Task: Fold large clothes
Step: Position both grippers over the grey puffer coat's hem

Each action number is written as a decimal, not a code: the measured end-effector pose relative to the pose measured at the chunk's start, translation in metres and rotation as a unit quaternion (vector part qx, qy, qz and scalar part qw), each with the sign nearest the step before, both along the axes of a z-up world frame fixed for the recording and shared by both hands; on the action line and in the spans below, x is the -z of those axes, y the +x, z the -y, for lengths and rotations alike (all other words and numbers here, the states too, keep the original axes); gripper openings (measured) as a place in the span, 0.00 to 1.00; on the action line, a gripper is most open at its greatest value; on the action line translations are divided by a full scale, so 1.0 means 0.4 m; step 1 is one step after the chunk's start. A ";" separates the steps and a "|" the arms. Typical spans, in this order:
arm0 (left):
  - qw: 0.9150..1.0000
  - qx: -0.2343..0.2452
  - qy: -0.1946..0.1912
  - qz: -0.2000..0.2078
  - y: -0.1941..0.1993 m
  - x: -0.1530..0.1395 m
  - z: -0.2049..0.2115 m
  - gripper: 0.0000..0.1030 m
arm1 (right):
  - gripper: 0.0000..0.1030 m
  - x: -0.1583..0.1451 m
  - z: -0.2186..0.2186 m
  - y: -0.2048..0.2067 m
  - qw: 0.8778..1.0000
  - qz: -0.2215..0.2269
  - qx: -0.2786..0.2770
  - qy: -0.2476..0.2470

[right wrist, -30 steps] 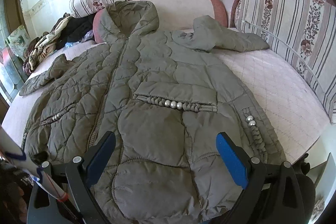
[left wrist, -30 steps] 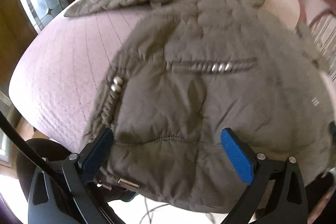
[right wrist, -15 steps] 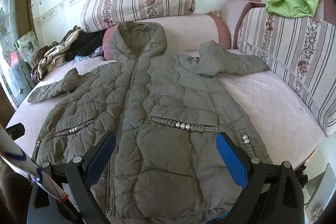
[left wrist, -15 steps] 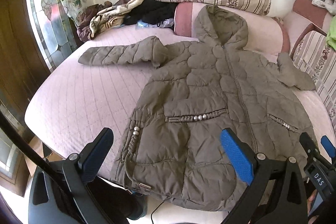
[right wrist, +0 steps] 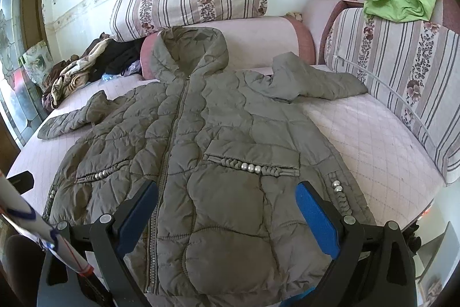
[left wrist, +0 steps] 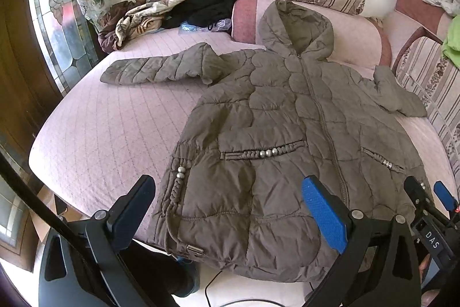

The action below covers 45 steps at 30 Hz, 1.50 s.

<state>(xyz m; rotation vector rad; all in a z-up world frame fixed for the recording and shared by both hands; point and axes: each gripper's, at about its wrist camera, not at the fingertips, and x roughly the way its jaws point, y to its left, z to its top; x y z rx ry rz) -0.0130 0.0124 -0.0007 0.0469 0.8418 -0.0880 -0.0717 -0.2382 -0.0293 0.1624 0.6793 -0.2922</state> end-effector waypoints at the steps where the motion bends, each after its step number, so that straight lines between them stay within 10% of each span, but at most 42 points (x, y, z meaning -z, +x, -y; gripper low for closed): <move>1: 1.000 0.001 0.000 -0.001 0.001 0.000 0.000 0.99 | 0.96 0.001 0.000 -0.001 1.000 0.000 -0.001 0.000; 45: 1.000 0.000 -0.015 -0.028 0.080 0.054 -0.038 0.92 | 0.96 0.041 -0.041 0.066 0.999 -0.032 -0.023 -0.019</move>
